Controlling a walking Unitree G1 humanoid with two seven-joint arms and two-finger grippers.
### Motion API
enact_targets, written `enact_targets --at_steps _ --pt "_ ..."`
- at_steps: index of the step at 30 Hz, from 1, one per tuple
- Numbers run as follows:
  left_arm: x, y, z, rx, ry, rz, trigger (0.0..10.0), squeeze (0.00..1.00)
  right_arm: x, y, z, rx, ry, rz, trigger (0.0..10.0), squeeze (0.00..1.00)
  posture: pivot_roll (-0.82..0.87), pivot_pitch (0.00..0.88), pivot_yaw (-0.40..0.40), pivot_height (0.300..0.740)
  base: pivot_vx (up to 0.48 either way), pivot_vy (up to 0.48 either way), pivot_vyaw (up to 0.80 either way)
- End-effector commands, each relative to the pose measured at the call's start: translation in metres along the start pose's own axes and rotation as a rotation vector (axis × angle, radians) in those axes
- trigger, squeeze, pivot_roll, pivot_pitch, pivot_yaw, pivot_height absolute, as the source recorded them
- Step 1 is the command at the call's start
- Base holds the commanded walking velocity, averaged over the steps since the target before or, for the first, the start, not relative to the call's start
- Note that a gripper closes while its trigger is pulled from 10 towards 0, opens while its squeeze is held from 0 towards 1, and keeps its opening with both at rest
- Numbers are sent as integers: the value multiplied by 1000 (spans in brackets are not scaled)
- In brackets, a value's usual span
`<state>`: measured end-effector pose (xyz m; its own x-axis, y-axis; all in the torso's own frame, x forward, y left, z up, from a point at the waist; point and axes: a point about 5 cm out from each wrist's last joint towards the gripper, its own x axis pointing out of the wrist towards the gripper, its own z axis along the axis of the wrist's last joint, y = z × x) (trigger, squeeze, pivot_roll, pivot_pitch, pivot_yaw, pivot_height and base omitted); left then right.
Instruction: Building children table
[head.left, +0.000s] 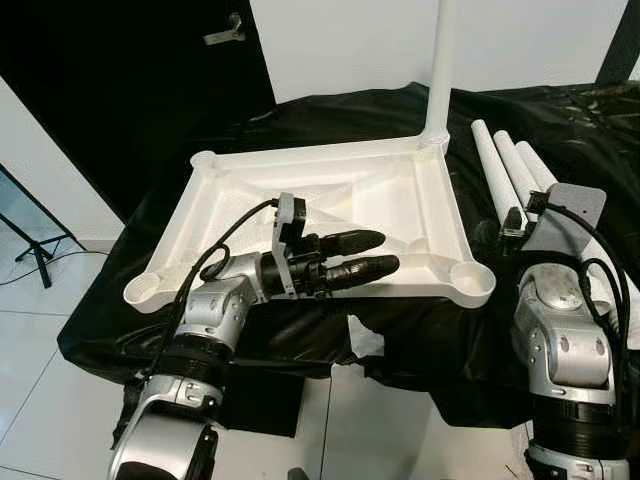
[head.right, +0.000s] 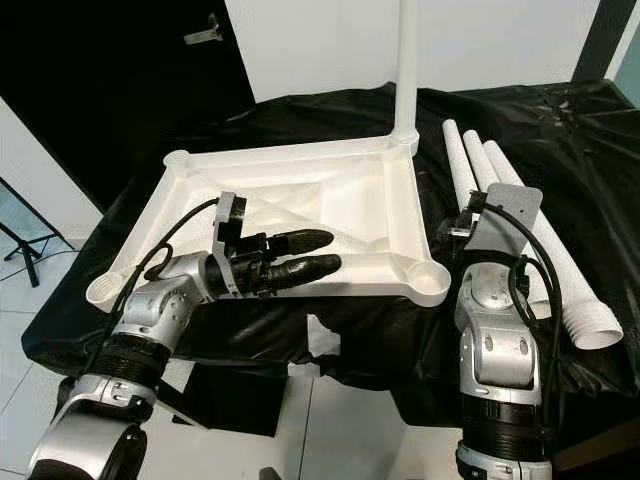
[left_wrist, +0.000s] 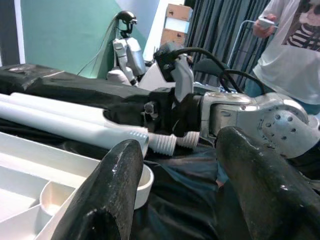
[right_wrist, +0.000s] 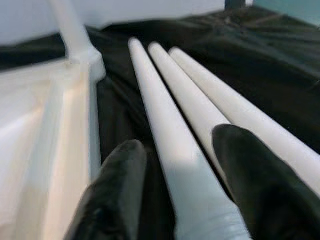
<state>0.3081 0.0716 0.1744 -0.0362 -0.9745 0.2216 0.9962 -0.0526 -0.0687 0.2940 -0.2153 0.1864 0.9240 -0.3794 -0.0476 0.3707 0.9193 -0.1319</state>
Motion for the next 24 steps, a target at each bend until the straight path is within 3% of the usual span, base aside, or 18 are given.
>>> enact_targets --at_steps 1,4,5,6,7,8,9,10,13,24 --pt "-1 4 0 17 25 35 10000 0 4 -4 -5 14 50 -6 10000 1000 -192 0 114 740 0 0 0" --pt "8 26 1 -13 -51 330 10000 0 12 -22 -16 -3 161 -40 10000 1000 -192 0 114 740 0 0 0" --pt "8 26 1 -13 -51 330 10000 0 12 -22 -16 -3 161 -40 10000 1000 -192 0 114 740 0 0 0" --pt "6 39 -1 -36 -57 497 10000 0 13 -23 -17 -8 171 -34 10000 1000 -193 0 115 740 0 0 0" --pt "4 47 -3 -52 -56 602 10000 0 13 -23 -17 -9 174 -28 10000 420 -193 0 115 740 0 0 0" --pt "4 47 -3 -52 -56 602 10000 0 13 -23 -17 -9 174 -28 10000 420 -193 0 115 740 0 0 0" --pt "-1 55 -5 -65 -59 736 10000 0 14 -23 -17 -15 176 -19 10000 420 -193 0 115 740 0 0 0" --pt "-8 60 -8 -69 -63 838 10000 0 14 -23 -17 -25 178 -7 10000 0 -194 0 115 740 0 0 0" --pt "-14 63 -10 -83 -93 916 10000 0 17 -21 -19 -40 187 20 10000 0 -192 0 115 740 0 0 0" --pt "-6 63 -17 -51 -52 931 10000 0 27 -15 -17 -99 205 106 10000 0 -177 0 108 740 0 0 0"
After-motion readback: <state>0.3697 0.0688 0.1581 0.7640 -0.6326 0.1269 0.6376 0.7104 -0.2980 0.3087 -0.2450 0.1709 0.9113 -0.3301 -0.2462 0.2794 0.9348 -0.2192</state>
